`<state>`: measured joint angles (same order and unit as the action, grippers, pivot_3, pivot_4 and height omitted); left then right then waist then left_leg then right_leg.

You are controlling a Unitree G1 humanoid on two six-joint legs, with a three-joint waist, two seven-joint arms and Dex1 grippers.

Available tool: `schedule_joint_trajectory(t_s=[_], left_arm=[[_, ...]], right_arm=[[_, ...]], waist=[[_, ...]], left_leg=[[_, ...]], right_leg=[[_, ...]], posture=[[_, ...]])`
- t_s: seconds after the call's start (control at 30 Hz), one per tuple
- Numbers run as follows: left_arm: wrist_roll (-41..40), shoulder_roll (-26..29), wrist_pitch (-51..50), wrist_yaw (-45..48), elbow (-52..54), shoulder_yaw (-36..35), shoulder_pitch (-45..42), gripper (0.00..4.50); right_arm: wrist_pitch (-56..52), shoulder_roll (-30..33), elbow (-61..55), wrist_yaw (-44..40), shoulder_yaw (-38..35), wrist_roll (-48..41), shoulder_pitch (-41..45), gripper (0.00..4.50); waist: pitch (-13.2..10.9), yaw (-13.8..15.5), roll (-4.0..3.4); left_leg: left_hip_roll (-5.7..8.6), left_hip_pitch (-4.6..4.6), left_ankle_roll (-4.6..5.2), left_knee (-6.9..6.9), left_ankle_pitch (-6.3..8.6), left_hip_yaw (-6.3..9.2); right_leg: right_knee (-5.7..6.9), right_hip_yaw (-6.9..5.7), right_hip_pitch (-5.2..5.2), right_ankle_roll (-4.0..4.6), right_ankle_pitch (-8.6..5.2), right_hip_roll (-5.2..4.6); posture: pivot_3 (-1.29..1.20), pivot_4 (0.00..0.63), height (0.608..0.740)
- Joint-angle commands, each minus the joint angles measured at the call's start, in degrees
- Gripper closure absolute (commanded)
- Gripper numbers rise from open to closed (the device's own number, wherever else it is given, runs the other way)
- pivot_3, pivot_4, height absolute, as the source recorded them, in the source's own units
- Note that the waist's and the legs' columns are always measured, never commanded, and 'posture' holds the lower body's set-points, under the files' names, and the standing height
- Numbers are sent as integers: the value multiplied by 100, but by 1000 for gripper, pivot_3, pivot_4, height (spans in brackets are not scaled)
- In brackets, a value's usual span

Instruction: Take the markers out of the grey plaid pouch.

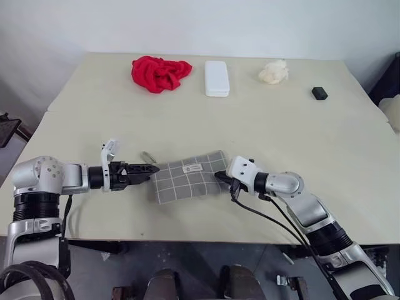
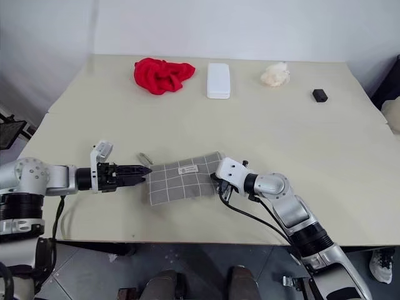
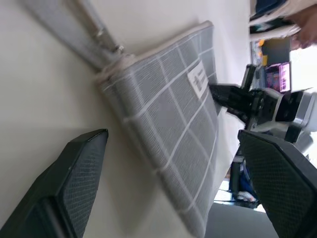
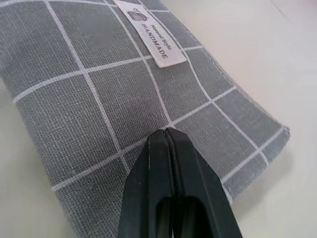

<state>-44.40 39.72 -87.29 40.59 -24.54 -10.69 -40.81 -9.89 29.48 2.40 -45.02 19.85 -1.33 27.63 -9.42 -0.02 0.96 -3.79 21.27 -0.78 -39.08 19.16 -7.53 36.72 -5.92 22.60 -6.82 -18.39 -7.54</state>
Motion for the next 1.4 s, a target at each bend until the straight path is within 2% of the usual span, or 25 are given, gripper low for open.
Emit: schedule_joint_trajectory(t_s=[0.03, 0.13, 0.23, 0.3, 0.43, 0.6, 0.73, 0.97, 1.07, 1.17, 1.4], left_arm=[[287, -304, -239, -249, -505, 101, -212, 0], [212, -257, -487, -265, -662, 332, -353, 0], [-140, 27, -521, -80, -712, 703, -310, 0], [-233, 43, -521, -78, -785, 647, -327, 0], [-95, -264, -521, -222, -1151, 270, -576, 0], [-71, -719, -521, -227, -1400, 446, -807, 0], [-157, -781, -521, -206, -1368, 592, -774, 0], [234, -636, -454, -146, -1504, 525, -841, 0], [274, -604, -475, -64, -1462, 621, -840, 609], [295, -463, -517, 24, -1411, 686, -779, 1471], [412, -313, -486, 112, -1466, 688, -747, 1471]], right_arm=[[232, -37, 29, -163, 75, 133, -36, 4456], [273, -69, 45, -203, 45, 165, -39, 4456], [302, -69, 33, -237, -1, 182, -57, 4456], [324, -76, 40, -248, -16, 205, -72, 4456], [367, -96, 3, -255, -47, 205, -113, 4456], [398, -86, -79, -291, -39, 228, -194, 4456], [380, -82, -116, -283, -63, 230, -215, 4456], [533, 66, -185, -404, -41, 303, -380, 4456], [608, 99, -115, -418, -46, 363, -364, 4500], [628, 106, -104, -438, -64, 365, -356, 4500], [702, 126, -71, -482, -77, 398, -430, 4500]], waist=[[0, 2, 0], [0, -12, 1], [0, -38, 1], [0, -49, 0], [0, -48, 0], [1, 5, 2], [1, -28, 2], [1, -39, 2], [1, -45, 2], [1, -68, 2], [1, -157, 2]], left_leg=[[0, -1, 0, 0, 0, 0], [1, -1, 0, -1, 0, 3], [0, -3, 0, 1, 0, 3], [-1, -3, -1, 3, 0, 3], [0, -3, 0, 2, 0, 3], [5, 0, 1, -3, 0, 9], [4, -1, 0, -1, 0, 9], [3, -2, 0, -1, 0, 8], [3, -4, 0, -1, 0, 8], [2, -3, -1, 1, 0, 8], [0, -3, -1, 3, -1, 8]], right_leg=[[1, 0, -1, 0, 0, 0], [1, -1, -2, 0, 0, 0], [2, -1, -1, 0, 0, 0], [2, 0, 0, 0, 0, 0], [2, -1, 0, 0, 0, 0], [-1, -3, -8, -1, 0, -2], [-1, -3, -6, -1, 0, -1], [-2, -2, -6, -1, 0, 0], [-1, -2, -6, -1, 0, 0], [-2, -2, -4, -1, 0, 2], [-1, -2, -4, -1, 0, 2]], posture=[[0, 150, 740], [0, 150, 740], [0, 150, 740], [0, 150, 740], [0, 150, 740], [0, 150, 740], [0, 150, 740], [0, 150, 740], [0, 150, 740], [0, 150, 740], [0, 150, 740]])
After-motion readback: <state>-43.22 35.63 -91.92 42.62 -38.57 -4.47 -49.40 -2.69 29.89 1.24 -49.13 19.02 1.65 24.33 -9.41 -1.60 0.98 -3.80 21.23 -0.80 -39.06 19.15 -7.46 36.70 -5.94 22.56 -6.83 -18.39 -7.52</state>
